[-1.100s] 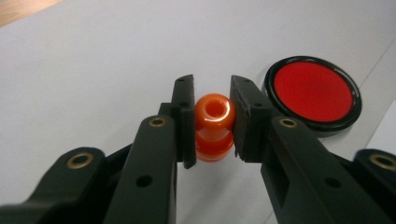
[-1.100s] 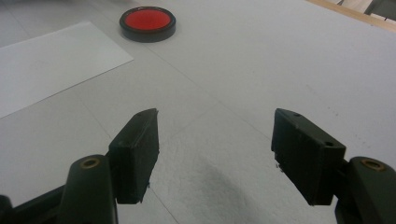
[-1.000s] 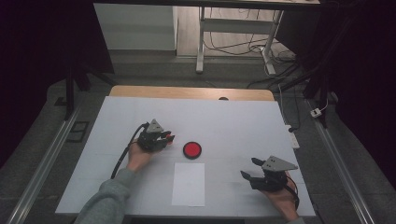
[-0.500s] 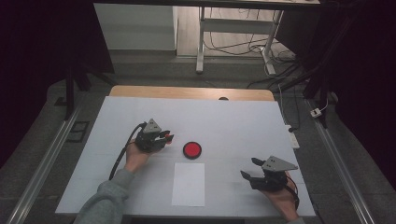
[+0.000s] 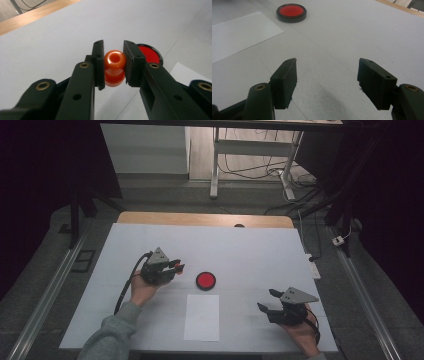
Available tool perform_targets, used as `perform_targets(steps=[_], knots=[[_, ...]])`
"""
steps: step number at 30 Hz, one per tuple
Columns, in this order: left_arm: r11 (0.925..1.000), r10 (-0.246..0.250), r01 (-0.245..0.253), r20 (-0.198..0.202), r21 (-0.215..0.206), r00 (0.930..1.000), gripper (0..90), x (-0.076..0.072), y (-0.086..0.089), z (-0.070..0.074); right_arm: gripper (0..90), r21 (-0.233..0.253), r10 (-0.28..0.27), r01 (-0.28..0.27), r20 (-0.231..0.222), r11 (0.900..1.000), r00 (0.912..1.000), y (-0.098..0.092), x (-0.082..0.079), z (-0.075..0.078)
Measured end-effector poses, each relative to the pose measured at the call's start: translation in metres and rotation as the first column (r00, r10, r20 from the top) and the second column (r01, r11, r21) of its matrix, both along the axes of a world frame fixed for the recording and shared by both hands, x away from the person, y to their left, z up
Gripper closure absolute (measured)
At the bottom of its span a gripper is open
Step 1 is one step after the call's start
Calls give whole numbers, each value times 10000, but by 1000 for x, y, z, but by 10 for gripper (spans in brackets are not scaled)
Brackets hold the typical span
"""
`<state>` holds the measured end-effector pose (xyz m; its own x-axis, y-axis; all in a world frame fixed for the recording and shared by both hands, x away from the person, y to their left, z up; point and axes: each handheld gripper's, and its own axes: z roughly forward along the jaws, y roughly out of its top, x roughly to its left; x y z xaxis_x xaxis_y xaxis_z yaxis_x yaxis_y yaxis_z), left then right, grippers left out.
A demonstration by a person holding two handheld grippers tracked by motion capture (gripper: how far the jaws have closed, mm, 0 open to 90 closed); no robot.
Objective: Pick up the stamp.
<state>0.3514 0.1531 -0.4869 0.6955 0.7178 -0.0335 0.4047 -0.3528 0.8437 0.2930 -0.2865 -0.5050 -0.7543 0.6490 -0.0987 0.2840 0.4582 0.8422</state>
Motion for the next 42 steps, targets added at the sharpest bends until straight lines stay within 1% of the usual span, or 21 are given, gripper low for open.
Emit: perform_targets(steps=[7, 16, 26, 29, 39, 42], knots=[[9997, -61, 62, 9, -256, 10000, 723, -5, 3, 6, 317, -3, -23, 23, -6, 10000, 10000, 0, 0, 0], [9989, -130, 139, 189, -457, 9997, 723, -11, 5, 12, 317, -17, -35, 35, -28, 10000, 10000, 0, 0, 0], [9966, -382, 392, 145, -719, 9992, 722, -16, 6, 16, 317, -1, -42, 42, -30, 10000, 10000, 0, 0, 0], [9962, -453, 462, 133, -735, 9989, 723, -17, 6, 17, 317, -61, -76, 76, -26, 10000, 10000, 0, -1, 0], [9929, -772, 777, 95, -902, 9970, 722, -22, 4, 20, 317, -8, -69, 69, -13, 10000, 10000, 0, 0, 0], [9922, -870, 874, 87, -894, 9962, 722, -24, 2, 21, 317, -12, -63, 63, -20, 10000, 10000, 0, 0, 0]])
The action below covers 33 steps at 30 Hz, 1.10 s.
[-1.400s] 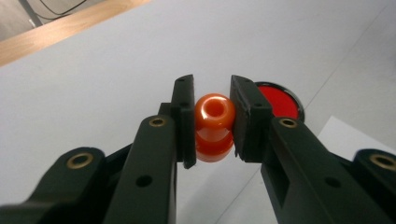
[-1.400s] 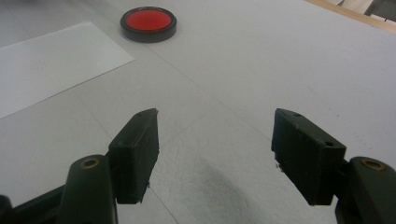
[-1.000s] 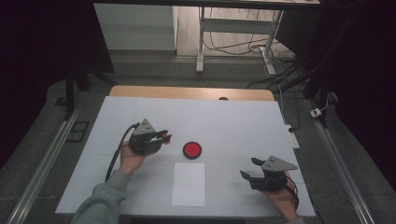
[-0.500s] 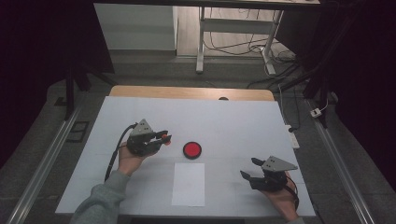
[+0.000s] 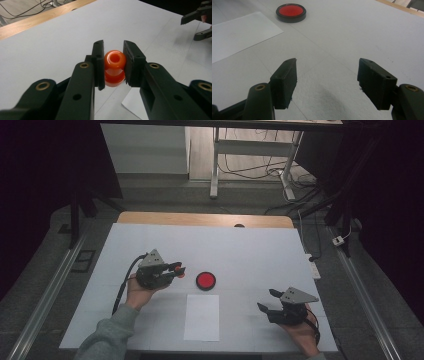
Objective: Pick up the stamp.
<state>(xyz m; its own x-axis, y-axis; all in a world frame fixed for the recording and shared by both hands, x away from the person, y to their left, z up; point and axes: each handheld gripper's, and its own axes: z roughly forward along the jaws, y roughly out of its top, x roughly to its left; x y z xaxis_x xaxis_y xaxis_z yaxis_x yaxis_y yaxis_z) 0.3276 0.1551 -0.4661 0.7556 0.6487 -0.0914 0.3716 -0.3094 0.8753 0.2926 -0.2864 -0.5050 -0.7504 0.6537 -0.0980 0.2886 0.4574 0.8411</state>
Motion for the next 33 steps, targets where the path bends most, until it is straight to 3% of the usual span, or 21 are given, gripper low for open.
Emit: perform_targets(steps=[20, 33], knots=[[9975, -675, 676, -62, 207, 9977, 722, -7, -18, 2, 318, -26, 44, -45, -41, 10000, 10000, 0, 0, -1], [9900, -1258, 1270, -231, 610, 9918, 722, -12, -38, -4, 318, -56, 67, -68, -23, 10000, 10000, 1, 0, -1]])
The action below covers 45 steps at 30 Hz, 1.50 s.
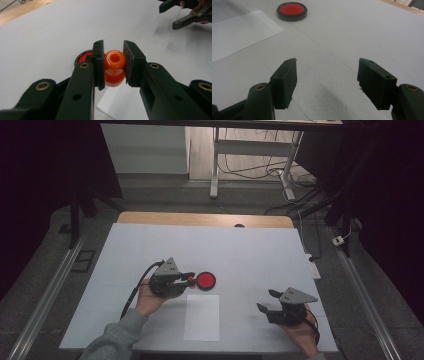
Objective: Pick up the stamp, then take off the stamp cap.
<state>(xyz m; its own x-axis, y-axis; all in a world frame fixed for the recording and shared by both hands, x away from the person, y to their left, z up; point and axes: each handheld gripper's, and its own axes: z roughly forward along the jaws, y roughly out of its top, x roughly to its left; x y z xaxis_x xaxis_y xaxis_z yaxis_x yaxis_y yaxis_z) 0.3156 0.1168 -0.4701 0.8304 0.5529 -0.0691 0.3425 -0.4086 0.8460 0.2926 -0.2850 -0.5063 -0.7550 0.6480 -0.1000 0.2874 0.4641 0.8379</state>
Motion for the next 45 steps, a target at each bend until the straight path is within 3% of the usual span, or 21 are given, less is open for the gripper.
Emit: perform_targets(steps=[20, 29, 45], knots=[[9962, -856, 861, -324, 156, 9958, 722, -13, -22, -7, 318, 8, -1, 1, 23, 10000, 10000, 1, 0, 0], [9955, -938, 931, -443, -170, 9946, 722, -11, -17, -7, 320, -26, -143, 143, -34, 9999, 9999, -2, 1, -3], [9957, -909, 896, -536, -254, 9944, 722, -12, -17, -8, 319, -152, -81, 81, 55, 9999, 10000, 1, 0, -4]])
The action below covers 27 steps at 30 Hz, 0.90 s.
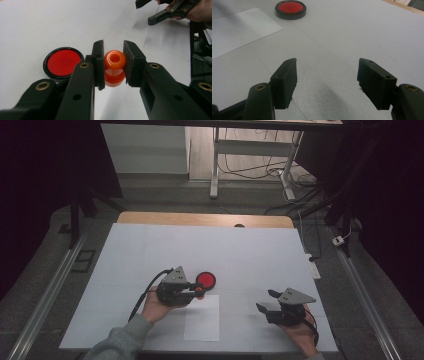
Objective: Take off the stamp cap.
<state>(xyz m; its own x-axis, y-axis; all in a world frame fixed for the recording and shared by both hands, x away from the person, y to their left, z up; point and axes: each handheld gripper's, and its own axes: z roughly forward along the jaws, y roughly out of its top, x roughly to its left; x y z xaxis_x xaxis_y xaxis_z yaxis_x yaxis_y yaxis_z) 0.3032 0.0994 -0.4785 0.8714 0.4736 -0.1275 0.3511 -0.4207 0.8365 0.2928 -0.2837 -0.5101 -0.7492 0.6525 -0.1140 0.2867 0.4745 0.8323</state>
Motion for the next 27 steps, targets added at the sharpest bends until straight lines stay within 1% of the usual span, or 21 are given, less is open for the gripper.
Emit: perform_targets(steps=[3, 7, 12, 13, 14, 15, 16, 17, 18, 19, 20, 21, 22, 23, 25, 27], knots=[[10000, 71, -71, -25, -31, 10000, 722, 0, 1, 0, 313, 93, 31, -31, 74, 10000, 10000, 1, 0, -1], [9999, 125, -125, -42, -76, 9999, 722, 0, 1, 0, 309, 1, 15, -15, 115, 10000, 9999, 1, -1, -1], [9998, 157, -158, -90, -90, 9998, 722, 1, 2, -1, 311, 139, -15, 13, 144, 9999, 9999, 3, -1, 0], [9998, 157, -158, -93, -93, 9998, 722, 1, 3, -1, 314, 123, -61, 60, 108, 9999, 9999, 3, 0, 1], [9998, 165, -166, -101, -96, 9998, 722, 1, 3, -1, 317, 220, -12, 9, 114, 9998, 9999, 4, 0, 1], [9998, 173, -174, -103, -100, 9998, 722, 1, 3, -1, 318, 255, -13, 13, 20, 9997, 10000, 6, 1, 2], [9998, 168, -169, -105, -103, 9998, 722, 1, 3, -1, 320, 193, -7, 7, 22, 9998, 10000, 8, 1, 3], [9998, 184, -185, -119, -103, 9998, 722, 1, 3, -2, 320, 278, 56, -54, -69, 9996, 10000, 10, 2, 4], [9997, 200, -201, -129, -97, 9997, 722, 1, 3, -2, 320, 235, 110, -108, -98, 9997, 9999, 12, 2, 5], [9997, 215, -216, -139, -109, 9997, 722, 1, 4, -2, 320, 255, 136, -135, -44, 9996, 9999, 14, 2, 5], [9996, 235, -236, -151, -122, 9996, 722, 1, 4, -2, 323, 297, 40, -37, -86, 9996, 10000, 15, 1, 6], [9996, 239, -241, -154, -118, 9996, 722, 1, 4, -2, 323, 394, 136, -134, -50, 9991, 9999, 17, 2, 7], [9996, 238, -240, -158, -121, 9996, 722, 2, 5, -2, 326, 437, 133, -130, -63, 9990, 9999, 20, 1, 11], [9996, 244, -246, -165, -133, 9996, 722, 2, 5, -2, 326, 437, 133, -130, -63, 9990, 9999, 20, 1, 11], [9994, 271, -275, -182, -198, 9995, 722, 2, 5, -2, 334, 607, 154, -148, -95, 9980, 9998, 23, 0, 14], [9994, 268, -272, -184, -210, 9995, 722, 2, 5, -2, 336, 622, 231, -223, -121, 9978, 9997, 26, -1, 18]])
